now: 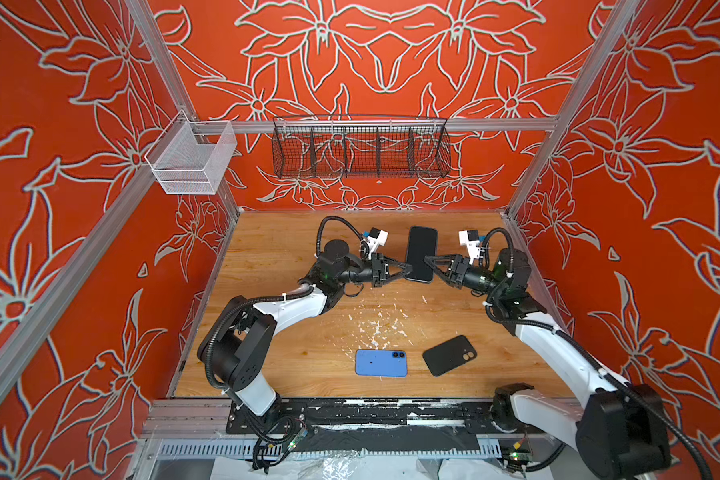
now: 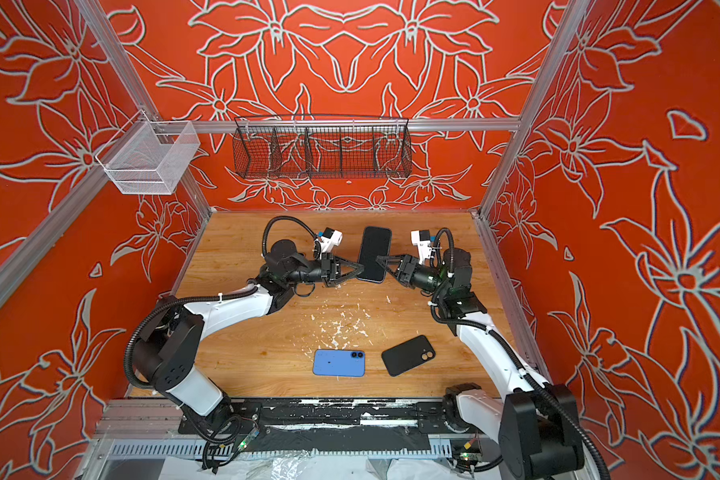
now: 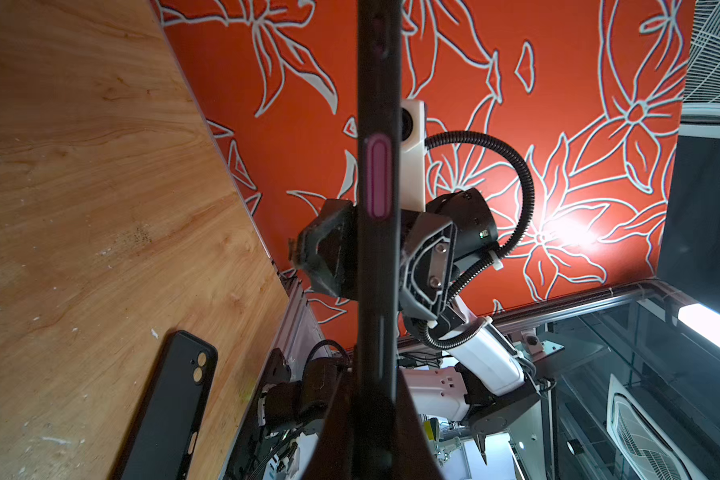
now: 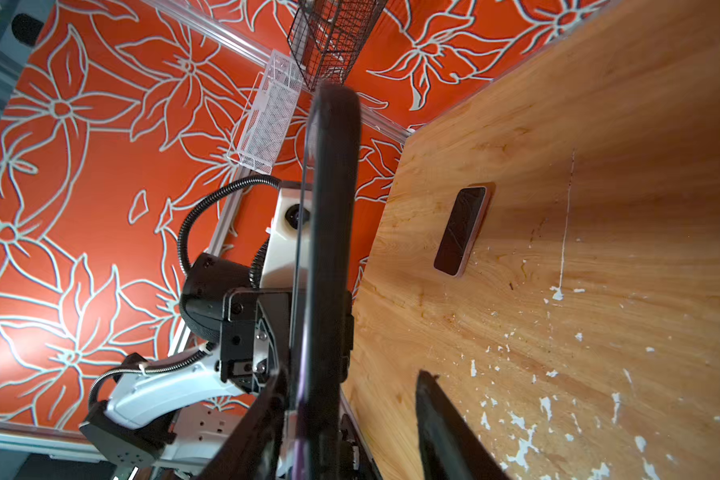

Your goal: Put the phone into the phone case

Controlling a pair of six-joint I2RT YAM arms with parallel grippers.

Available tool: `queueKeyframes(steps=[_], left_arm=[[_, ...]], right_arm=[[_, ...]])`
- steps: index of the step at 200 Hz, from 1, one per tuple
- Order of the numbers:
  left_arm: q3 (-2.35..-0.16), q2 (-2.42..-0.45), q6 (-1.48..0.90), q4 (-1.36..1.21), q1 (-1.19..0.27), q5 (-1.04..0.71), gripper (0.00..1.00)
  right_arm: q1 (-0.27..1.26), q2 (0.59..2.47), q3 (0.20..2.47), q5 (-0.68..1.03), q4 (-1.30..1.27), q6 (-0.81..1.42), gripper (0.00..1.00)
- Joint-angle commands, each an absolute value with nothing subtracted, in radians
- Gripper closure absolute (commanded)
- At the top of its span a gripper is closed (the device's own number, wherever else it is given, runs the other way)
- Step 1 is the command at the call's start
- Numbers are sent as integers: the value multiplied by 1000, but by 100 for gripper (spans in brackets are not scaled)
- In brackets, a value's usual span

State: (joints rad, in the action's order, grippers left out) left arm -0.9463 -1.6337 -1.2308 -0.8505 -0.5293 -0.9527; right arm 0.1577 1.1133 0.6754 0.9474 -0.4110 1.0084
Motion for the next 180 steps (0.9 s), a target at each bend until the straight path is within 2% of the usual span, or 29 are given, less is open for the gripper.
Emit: queueKeyframes(steps=[1,37,58,73,104,113,142,180], left_arm=[[-975,-1629,-1246,-963,-528,-981,100],[-975,-1629,-1224,-940,-528,-968,100],[-980,-1623,-1194,-912,-528,-960,100],[-987,-1619,-1169,-884,-528,-956,100],[-998,-1618,-1164,-885,-526,-955,100],[-999,-1618,-1166,-889,-527,-954,100],[-998,-1623,-1168,-895,-525,-949,100],[-1000,-1637,-1180,-908,-525,-946,100]], right_arm=[[163,1112,662,1000,-535,1061,64],[161,1100,658,986,-486,1045,86],[162,1088,683,963,-350,985,100],[162,1082,697,953,-278,949,98],[163,1061,709,981,-217,923,69],[162,1052,706,995,-220,924,65],[162,1030,679,1030,-248,952,65],[164,1027,643,1069,-385,1042,80]])
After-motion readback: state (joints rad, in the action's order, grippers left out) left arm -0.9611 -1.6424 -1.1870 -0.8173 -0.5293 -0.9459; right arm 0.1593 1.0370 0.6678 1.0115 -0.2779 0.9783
